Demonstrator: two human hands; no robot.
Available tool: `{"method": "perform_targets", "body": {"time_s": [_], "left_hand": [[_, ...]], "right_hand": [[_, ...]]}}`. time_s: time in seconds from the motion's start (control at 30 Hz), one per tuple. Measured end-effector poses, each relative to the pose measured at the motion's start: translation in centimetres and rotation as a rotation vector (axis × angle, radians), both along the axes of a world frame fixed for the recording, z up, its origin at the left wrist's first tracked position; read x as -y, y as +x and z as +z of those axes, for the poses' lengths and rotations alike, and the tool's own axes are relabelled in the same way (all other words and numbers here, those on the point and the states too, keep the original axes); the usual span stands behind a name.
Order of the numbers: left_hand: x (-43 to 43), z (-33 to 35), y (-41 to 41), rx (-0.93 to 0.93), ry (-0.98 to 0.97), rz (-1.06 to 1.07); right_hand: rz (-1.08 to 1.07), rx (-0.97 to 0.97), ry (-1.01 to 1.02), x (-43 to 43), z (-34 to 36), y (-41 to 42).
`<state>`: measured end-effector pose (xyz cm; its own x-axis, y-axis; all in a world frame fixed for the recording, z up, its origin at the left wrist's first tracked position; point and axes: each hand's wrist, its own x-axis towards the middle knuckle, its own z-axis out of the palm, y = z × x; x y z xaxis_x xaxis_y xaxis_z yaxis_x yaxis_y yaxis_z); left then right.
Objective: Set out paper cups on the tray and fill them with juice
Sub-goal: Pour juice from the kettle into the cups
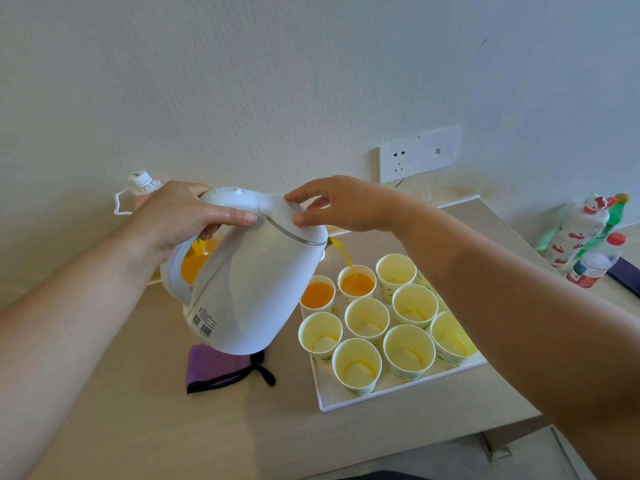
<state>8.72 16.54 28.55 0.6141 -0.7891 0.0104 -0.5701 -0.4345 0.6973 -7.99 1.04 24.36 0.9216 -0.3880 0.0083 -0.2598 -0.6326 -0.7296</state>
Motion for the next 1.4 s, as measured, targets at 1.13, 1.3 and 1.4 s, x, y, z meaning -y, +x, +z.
{"method": "perform_targets", "body": {"time_s": [1.13, 1.3, 1.4], "left_hand": [[-0.6, -0.4, -0.1, -0.103, -0.148, 0.013], [-2.6, -1.0, -0.1, -0.169, -0.149, 0.035], [-4.1, -1.6, -0.5, -0.189, -0.132, 0.053]], "right_hand": [[0.002, 0.057, -0.126, -0.2, 1.3, -0.8], [0.063, 0.023, -0.103, -1.3, 0.9, -0.2], [0.113, -0.027, -0.092, -2.0, 0.4, 0.3]]}}
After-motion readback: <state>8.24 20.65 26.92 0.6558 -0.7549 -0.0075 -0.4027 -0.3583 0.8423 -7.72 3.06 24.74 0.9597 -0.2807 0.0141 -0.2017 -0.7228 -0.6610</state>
